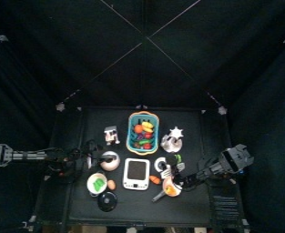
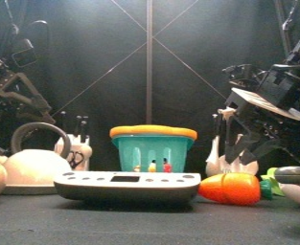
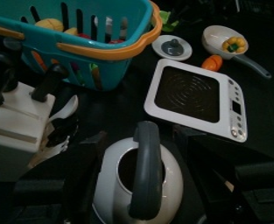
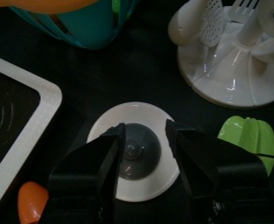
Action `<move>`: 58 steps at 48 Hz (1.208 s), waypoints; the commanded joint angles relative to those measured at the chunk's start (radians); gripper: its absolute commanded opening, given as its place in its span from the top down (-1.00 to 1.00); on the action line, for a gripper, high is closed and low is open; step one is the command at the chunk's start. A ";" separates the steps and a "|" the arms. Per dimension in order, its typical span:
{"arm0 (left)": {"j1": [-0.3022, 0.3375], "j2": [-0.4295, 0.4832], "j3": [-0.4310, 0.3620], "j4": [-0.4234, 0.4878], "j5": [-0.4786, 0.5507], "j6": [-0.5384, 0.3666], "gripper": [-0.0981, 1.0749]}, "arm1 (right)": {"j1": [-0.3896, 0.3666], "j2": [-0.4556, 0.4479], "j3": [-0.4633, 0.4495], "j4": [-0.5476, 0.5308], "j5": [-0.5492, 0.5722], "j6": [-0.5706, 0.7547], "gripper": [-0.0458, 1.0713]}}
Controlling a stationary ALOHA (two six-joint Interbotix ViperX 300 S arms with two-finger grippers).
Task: Grab pot
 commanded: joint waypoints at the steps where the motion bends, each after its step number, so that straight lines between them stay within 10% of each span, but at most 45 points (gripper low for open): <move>1: -0.015 -0.012 -0.037 0.005 0.014 0.000 -0.79 | -0.002 -0.014 -0.015 -0.003 0.003 -0.002 -0.49; 17: -0.250 -0.041 -0.060 -0.031 0.299 -0.003 -0.78 | -0.003 -0.014 -0.023 -0.005 0.002 -0.002 -0.49; 58: -0.258 0.147 -0.097 -0.179 0.468 -0.009 -0.78 | -0.009 0.003 -0.071 -0.015 0.002 -0.003 -0.49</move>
